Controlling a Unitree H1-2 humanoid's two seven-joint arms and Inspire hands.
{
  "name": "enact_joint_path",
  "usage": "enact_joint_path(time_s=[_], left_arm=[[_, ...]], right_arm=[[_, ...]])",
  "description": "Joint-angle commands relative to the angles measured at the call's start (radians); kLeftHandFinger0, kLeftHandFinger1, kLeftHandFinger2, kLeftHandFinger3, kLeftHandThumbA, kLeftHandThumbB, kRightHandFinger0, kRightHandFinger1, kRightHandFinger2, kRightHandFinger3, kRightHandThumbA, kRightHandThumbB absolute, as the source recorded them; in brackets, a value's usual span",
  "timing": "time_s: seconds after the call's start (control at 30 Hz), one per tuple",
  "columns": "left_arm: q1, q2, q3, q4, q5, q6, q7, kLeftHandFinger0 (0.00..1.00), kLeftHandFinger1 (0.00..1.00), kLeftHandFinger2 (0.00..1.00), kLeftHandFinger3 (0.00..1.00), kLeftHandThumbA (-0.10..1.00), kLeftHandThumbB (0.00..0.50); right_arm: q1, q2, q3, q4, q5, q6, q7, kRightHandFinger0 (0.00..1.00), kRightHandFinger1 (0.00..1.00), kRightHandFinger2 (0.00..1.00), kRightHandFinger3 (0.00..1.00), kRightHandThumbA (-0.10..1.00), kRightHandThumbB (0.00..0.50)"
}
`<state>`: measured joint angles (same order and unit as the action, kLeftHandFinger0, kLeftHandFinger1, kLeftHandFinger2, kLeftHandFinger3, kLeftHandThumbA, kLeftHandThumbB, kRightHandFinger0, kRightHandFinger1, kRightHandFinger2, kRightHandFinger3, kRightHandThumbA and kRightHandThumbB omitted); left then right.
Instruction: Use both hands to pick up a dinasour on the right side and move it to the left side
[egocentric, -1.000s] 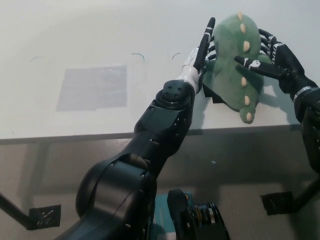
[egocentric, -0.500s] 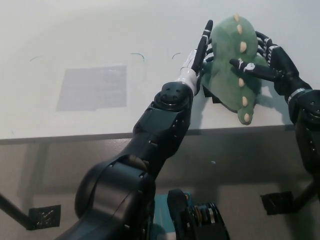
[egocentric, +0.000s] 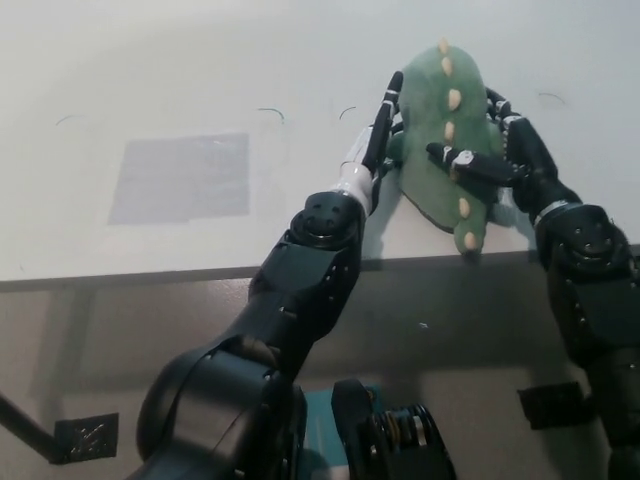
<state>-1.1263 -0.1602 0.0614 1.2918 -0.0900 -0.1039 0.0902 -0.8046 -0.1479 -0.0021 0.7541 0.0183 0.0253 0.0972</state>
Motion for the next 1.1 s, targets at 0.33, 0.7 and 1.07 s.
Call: enact_joint_path(time_s=[0.33,0.7,1.07], left_arm=[[0.201,0.125,-0.033,-0.348,0.039,0.063,-0.015,1.00,1.00,1.00,1.00,1.00,0.321],[0.412,0.130,-0.016,-0.766,0.081,0.137,0.078,1.00,1.00,1.00,1.00,1.00,0.284],[0.565,0.129,0.013,-1.025,0.103,0.147,0.131,1.00,1.00,1.00,1.00,1.00,0.248]], right_arm=[[-0.128,0.201,0.091,0.157,-0.042,-0.100,-0.004,1.00,1.00,1.00,1.00,1.00,0.132],[-0.086,0.263,0.119,-0.017,0.016,-0.044,0.108,1.00,1.00,1.00,1.00,1.00,0.163],[-0.043,0.300,0.209,-0.155,-0.019,0.032,0.144,1.00,1.00,1.00,1.00,1.00,0.196]])
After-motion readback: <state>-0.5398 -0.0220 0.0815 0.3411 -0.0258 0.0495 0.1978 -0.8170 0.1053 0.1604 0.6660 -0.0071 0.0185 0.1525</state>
